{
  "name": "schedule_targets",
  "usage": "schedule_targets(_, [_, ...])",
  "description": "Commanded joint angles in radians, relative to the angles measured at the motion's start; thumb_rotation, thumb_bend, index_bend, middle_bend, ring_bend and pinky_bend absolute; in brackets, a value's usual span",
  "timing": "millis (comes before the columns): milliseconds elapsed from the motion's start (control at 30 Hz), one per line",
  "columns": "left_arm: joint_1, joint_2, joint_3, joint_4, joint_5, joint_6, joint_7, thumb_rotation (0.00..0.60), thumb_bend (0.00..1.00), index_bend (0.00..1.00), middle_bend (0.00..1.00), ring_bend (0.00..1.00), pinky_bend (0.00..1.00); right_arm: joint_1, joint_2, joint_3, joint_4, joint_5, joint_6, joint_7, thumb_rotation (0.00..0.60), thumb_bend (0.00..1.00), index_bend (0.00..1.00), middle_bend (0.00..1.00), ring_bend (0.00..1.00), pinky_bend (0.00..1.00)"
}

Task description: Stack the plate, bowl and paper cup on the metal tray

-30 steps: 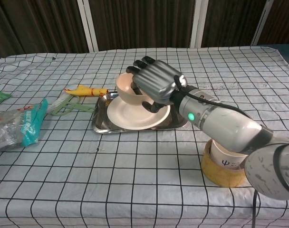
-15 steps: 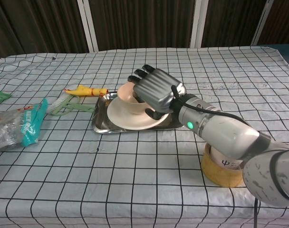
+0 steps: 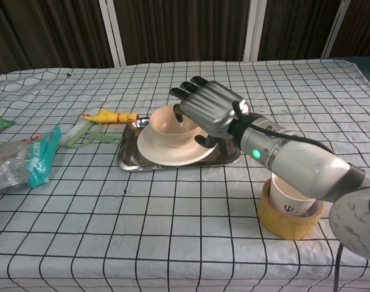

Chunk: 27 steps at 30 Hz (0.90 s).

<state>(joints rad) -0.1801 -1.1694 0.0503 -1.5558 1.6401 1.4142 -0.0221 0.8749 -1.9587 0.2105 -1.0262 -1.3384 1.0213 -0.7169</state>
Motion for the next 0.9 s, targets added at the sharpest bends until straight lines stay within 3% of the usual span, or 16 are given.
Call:
schedule_targets(33, [0.0,-0.002,0.001,0.0,0.0,-0.003,0.003,0.6,0.41,0.0,0.08,0.03,0.09,-0.036,0.082,-0.016,-0.102,-0.03,0.049,0.029,0.6,0.31,0.3,0.02,0.0,0.0])
schedule_targets(200, [-0.002,-0.008,0.001,-0.002,-0.004,-0.009,0.022,0.6,0.41,0.0,0.08,0.03,0.09,-0.11,0.224,-0.061,-0.283,-0.088,0.13,0.118,0.6,0.31,0.23,0.0,0.0,0.0])
schedule_targets(433, [0.0,-0.017,-0.003,-0.005,-0.01,-0.007,0.048,0.6,0.41,0.0,0.08,0.03,0.09,-0.24,0.489,-0.225,-0.47,-0.288,0.285,0.355,0.6,0.31,0.28,0.0,0.0,0.0])
schedule_targets(733, [-0.004,-0.023,-0.007,-0.006,-0.014,-0.013,0.063,0.6,0.41,0.0,0.08,0.03,0.09,-0.36,0.666,-0.402,-0.438,-0.483,0.43,0.617,0.6,0.31,0.31,0.0,0.0,0.0])
schedule_targets(900, [-0.006,-0.025,-0.008,-0.009,-0.02,-0.021,0.068,0.6,0.41,0.0,0.08,0.03,0.09,-0.385,0.666,-0.43,-0.394,-0.518,0.422,0.643,0.6,0.31,0.32,0.0,0.0,0.0])
